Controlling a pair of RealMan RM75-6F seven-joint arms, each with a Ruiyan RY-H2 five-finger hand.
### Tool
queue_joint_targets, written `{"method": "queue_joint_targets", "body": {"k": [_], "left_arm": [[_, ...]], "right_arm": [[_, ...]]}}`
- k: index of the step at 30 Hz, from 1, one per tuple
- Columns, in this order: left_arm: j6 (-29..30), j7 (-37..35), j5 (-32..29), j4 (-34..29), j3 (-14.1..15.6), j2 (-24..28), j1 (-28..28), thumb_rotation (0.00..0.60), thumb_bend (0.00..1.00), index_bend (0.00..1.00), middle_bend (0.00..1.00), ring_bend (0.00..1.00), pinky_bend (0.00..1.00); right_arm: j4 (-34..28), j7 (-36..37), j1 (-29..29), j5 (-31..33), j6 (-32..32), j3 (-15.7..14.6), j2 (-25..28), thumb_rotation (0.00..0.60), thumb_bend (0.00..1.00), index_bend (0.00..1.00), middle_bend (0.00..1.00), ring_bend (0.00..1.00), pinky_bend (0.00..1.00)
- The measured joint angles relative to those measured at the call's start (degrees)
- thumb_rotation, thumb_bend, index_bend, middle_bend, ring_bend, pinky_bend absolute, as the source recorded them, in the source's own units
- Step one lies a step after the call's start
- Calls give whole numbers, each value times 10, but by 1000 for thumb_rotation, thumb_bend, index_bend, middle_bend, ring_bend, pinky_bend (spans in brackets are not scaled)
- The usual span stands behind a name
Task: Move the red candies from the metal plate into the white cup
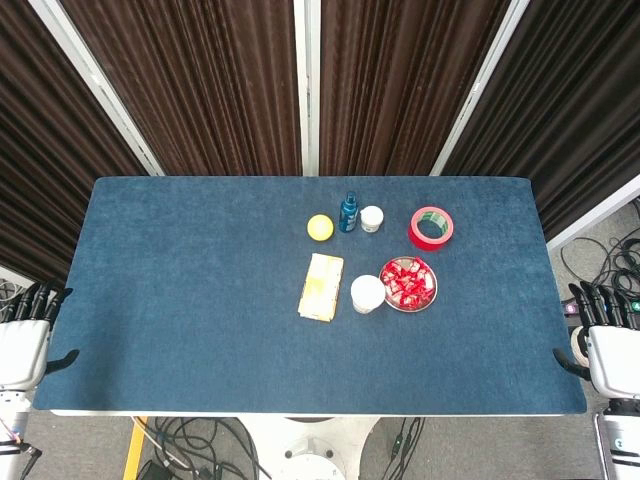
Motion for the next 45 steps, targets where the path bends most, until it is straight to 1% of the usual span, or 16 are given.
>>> {"method": "queue_joint_targets", "body": {"k": [5,10,13,17,23,26,29,33,39,45], "left_arm": [[24,4,6,15,-3,-16,6,600,0,218,169,90,163],[34,5,8,21,-2,-24,14,600,0,218,169,91,163],[35,1,9,20,0,-23,17,600,0,218,169,90,163],[33,-6,12,21,4,-23,19,600,0,218,169,91,163],[35,-16,19,23,6,-21,21,600,0,220,169,91,163],[34,-21,20,23,8,-20,23,600,0,221,169,91,163],[30,-24,18,25,9,-20,24,600,0,221,169,91,163],[22,-29,11,28,9,-18,24,600,0,221,170,91,163],[18,-34,8,31,8,-18,24,600,0,221,169,91,163],[14,-40,4,36,8,-20,25,600,0,222,169,91,163]], "right_arm": [[-3,19,0,-8,-1,-1,6,600,93,81,64,0,10],[-6,32,3,-16,-5,-1,9,600,93,122,68,0,10],[-7,39,11,-18,-14,1,10,600,98,184,73,0,10],[-1,37,32,-17,-37,9,3,600,114,291,76,0,12],[17,15,91,-2,-111,29,-24,600,151,383,87,0,20],[35,-9,130,15,-162,39,-49,600,151,407,90,0,21],[64,-35,170,39,-216,48,-85,600,151,420,89,0,21],[124,-68,220,74,-277,56,-144,600,149,440,89,0,21],[207,-97,274,110,-329,62,-219,600,150,451,87,0,19],[259,-120,305,127,-354,58,-264,600,150,453,63,0,0]]}}
